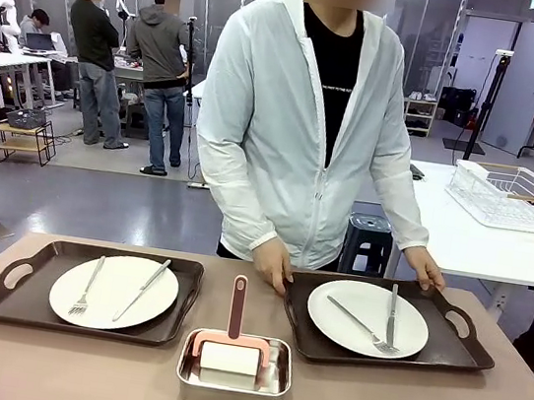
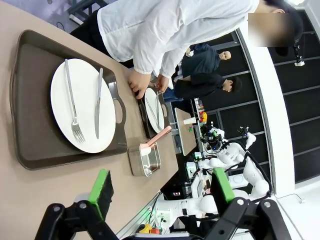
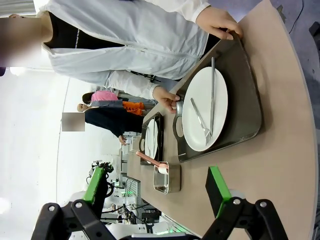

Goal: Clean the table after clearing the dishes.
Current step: When the left (or right) Handle tray is removed, use the left hand (or right hand) to clean the left (or right) side of the table with the Lint Roller.

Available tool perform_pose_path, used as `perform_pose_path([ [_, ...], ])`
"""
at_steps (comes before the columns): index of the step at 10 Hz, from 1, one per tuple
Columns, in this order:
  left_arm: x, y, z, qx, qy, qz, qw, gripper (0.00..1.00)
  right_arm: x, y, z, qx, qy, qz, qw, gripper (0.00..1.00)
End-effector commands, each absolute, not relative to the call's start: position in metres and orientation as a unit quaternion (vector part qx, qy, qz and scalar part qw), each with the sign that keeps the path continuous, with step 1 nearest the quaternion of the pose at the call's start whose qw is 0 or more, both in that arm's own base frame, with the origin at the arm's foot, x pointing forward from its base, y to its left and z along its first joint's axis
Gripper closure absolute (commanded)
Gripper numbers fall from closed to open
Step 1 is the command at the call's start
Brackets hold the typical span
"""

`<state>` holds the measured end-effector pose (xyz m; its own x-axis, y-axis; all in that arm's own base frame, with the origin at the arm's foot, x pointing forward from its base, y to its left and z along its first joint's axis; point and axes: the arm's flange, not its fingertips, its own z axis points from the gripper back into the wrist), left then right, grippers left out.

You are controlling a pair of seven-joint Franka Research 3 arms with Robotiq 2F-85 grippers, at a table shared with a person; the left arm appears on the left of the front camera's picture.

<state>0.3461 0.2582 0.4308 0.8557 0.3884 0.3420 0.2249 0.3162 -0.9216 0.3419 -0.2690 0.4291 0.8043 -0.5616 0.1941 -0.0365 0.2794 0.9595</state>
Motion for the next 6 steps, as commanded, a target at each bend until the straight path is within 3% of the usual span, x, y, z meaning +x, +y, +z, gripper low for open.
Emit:
perform_pose_path([
  [1, 0.3438, 0.2598, 0.4314, -0.582, -0.264, 0.053, 0.767, 0.00, 0.3400, -0.2677, 0.4298, 0.577, -0.262, -0.172, 0.754, 0.00],
  [6, 0.3438, 0.2598, 0.4314, -0.582, -0.264, 0.053, 0.767, 0.00, 0.3400, -0.2677, 0.4298, 0.577, -0.262, -0.172, 0.754, 0.00],
])
